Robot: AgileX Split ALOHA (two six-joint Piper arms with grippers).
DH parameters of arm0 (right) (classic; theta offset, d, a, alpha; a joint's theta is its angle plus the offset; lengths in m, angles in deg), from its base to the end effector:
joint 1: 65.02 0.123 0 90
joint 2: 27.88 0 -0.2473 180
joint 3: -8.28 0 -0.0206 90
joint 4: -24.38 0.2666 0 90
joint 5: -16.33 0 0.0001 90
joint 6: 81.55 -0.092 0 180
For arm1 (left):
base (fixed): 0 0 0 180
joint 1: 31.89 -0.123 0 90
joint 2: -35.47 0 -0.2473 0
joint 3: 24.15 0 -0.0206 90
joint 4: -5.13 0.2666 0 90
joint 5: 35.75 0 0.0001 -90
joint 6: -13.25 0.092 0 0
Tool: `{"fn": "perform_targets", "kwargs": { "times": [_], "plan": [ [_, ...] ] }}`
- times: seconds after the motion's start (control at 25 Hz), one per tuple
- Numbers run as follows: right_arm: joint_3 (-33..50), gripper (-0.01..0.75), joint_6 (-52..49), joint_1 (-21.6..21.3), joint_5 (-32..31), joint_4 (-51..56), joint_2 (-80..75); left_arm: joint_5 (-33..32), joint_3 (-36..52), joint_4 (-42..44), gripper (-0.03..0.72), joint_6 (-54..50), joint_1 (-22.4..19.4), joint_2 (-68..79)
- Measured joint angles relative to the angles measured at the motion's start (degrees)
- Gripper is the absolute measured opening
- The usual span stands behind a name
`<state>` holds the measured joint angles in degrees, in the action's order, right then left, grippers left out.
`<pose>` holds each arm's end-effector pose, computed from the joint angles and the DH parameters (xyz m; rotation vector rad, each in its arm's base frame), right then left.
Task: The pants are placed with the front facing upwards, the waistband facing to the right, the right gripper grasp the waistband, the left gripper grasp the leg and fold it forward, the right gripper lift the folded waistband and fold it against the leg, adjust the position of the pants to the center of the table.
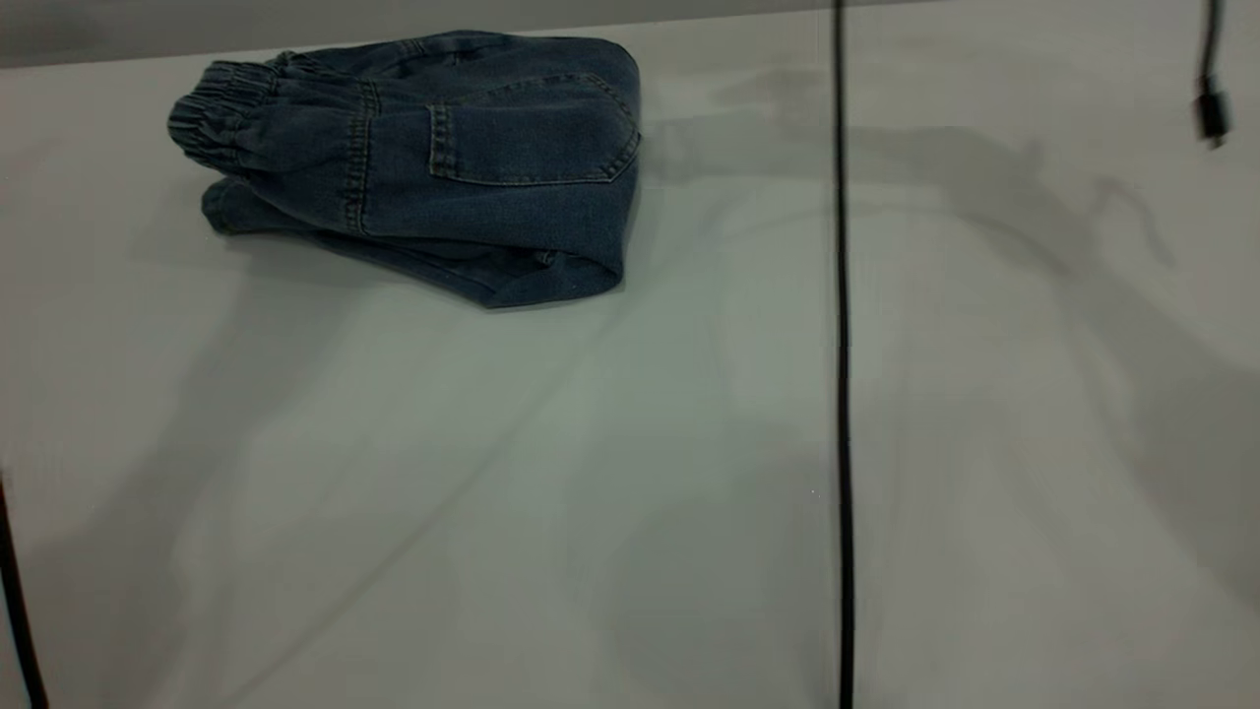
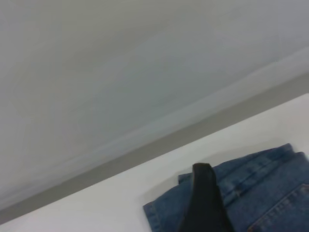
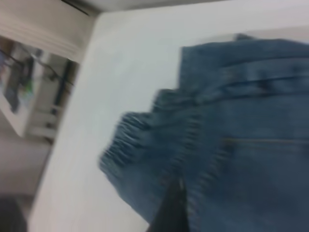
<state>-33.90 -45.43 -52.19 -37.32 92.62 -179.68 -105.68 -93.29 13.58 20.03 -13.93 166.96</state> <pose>0.4898 0.1822 0.1256 -0.2762 2.3659 1.2759 0.4396 -0.1291 0.3891 0.4803 2.2473 0.0853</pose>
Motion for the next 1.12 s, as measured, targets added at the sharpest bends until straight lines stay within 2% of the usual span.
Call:
{"fn": "perform_targets", "kwargs": {
  "times": [0.2,0.36,0.56,0.92,1.12],
  "plan": [
    [-8.04,0.594,-7.32,-5.33,-9.37,-16.02,0.00,0.00,0.00,-3.89,0.463,0.00,0.00,0.45],
    [-15.38,0.594,-13.33,-7.87,-16.09,-29.32,0.00,0.00,0.00,-5.80,0.463,0.00,0.00,0.89],
    [-22.94,0.594,-17.18,-10.34,-16.64,-39.95,1.26,0.10,0.40,-5.89,0.463,0.00,0.00,3.62],
    [-22.55,0.594,-24.64,-12.23,-16.46,-54.02,8.53,0.08,2.83,-8.46,0.463,0.00,0.00,11.32],
    [-16.61,0.592,-30.62,-12.23,-16.41,-58.11,14.19,0.08,2.83,-9.18,0.463,0.00,0.00,15.98]
  ]
}}
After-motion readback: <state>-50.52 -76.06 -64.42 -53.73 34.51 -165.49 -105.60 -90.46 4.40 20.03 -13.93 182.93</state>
